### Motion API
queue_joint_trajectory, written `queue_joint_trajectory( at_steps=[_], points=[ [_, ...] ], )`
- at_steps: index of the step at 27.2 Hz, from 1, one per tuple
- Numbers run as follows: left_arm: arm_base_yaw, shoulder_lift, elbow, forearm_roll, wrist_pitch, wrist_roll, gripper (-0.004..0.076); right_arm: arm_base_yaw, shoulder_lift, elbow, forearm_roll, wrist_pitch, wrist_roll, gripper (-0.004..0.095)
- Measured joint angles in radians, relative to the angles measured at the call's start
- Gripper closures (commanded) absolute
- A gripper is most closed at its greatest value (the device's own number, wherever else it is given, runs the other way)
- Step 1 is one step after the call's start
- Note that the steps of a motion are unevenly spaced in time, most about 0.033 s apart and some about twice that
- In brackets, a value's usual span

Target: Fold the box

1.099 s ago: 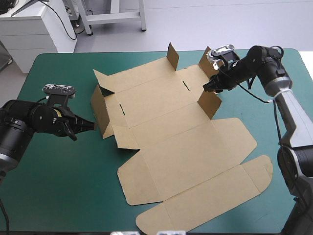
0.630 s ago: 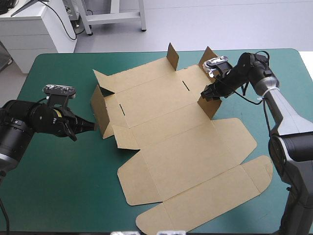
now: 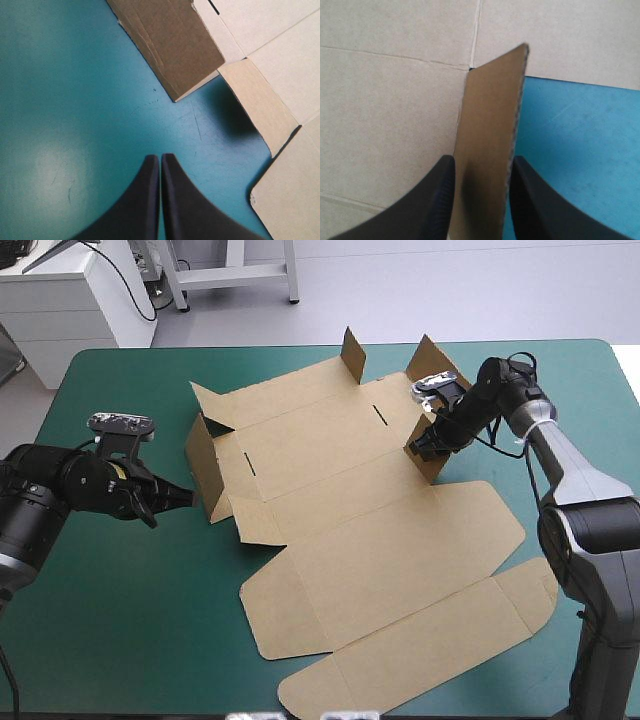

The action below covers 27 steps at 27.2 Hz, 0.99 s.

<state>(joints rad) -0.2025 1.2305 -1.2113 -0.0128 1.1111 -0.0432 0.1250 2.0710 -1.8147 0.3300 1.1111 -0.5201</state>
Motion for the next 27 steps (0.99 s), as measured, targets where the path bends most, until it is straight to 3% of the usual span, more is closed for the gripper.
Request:
queue_joint_trajectory(
  at_steps=[3, 10, 17, 27],
  points=[
    [0.0, 0.0, 0.0, 0.0, 0.0, 0.0, 0.0731, 0.0, 0.01, 0.0, 0.007, 0.001, -0.001, 0.0926],
    [0.0, 0.0, 0.0, 0.0, 0.019, -0.001, 0.0731, 0.007, 0.011, 0.0, 0.02, -0.007, -0.019, 0.0923],
    [0.0, -0.059, 0.0, 0.0, 0.011, -0.003, 0.0731, 0.044, 0.011, -0.027, -0.008, -0.009, -0.164, 0.0923],
    [0.0, -0.15, 0.0, 0.001, 0.043, -0.004, 0.0731, 0.291, 0.014, -0.177, -0.144, -0.035, -0.383, 0.0924]
  ],
)
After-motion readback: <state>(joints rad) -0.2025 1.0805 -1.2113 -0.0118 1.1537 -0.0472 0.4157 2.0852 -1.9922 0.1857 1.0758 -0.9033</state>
